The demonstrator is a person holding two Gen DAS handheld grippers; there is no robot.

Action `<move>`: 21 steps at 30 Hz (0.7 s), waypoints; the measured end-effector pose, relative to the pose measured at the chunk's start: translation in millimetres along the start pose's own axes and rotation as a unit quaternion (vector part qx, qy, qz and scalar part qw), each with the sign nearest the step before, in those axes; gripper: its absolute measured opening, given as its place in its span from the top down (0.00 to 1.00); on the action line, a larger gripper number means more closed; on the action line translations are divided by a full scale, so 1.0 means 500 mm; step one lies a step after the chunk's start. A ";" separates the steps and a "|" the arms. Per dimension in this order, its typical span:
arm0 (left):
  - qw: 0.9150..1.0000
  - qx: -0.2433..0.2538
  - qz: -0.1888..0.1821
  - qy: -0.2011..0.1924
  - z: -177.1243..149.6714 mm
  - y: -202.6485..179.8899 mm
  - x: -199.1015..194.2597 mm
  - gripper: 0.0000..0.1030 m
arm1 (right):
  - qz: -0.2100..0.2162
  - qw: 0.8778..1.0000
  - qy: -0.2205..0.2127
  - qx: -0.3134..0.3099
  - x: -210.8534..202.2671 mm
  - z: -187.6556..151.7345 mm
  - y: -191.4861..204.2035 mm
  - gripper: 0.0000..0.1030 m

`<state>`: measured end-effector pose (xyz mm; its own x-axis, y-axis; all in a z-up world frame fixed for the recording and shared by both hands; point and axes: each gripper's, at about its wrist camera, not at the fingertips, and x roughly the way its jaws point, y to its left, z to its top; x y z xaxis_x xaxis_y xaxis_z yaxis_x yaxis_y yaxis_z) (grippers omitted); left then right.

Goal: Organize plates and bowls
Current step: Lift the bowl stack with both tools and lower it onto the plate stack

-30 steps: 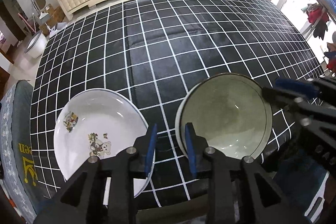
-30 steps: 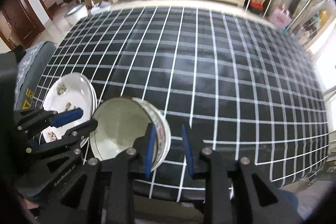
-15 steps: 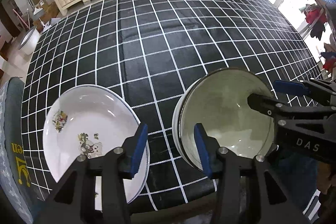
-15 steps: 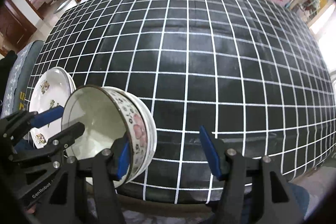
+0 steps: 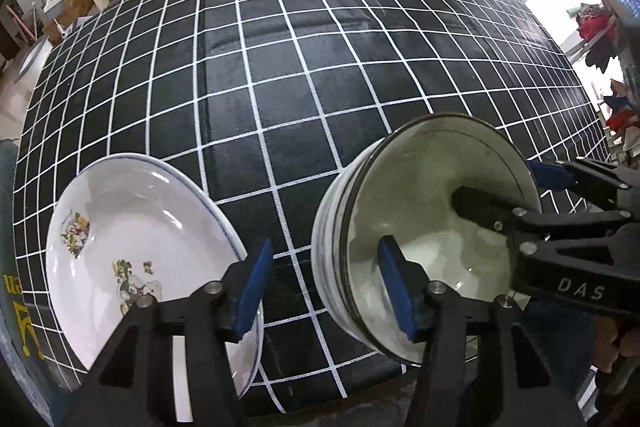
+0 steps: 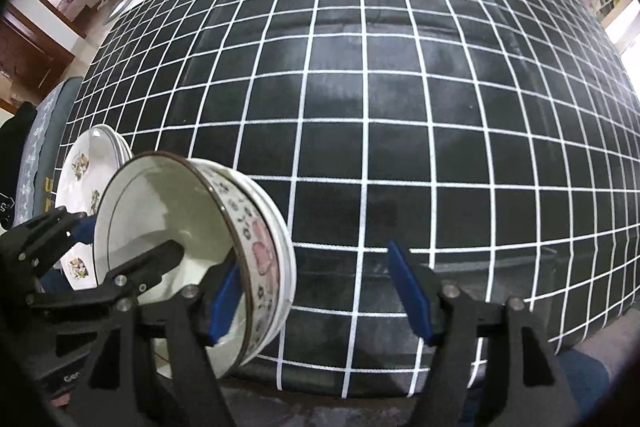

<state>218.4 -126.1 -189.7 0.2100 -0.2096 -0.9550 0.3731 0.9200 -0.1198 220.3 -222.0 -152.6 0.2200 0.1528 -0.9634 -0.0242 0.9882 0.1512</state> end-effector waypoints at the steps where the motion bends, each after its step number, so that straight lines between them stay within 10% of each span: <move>1: 1.000 0.002 -0.003 0.002 0.002 -0.001 0.003 0.48 | 0.002 1.000 0.000 0.004 0.000 -0.002 -0.003 0.24; 8: 0.999 -0.020 -0.039 0.018 0.011 0.020 0.024 0.35 | 0.034 0.999 0.011 0.035 0.004 -0.012 -0.027 0.22; 21: 0.994 -0.039 -0.099 0.033 0.005 0.016 0.046 0.44 | 0.124 0.988 0.025 0.092 0.015 -0.035 -0.062 0.35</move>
<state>228.3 -124.2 -211.9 0.0781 -0.3696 -0.9259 0.3289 0.8863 -0.3261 205.5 -251.4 -168.3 0.1809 0.3940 -0.9012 0.1075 0.9029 0.4163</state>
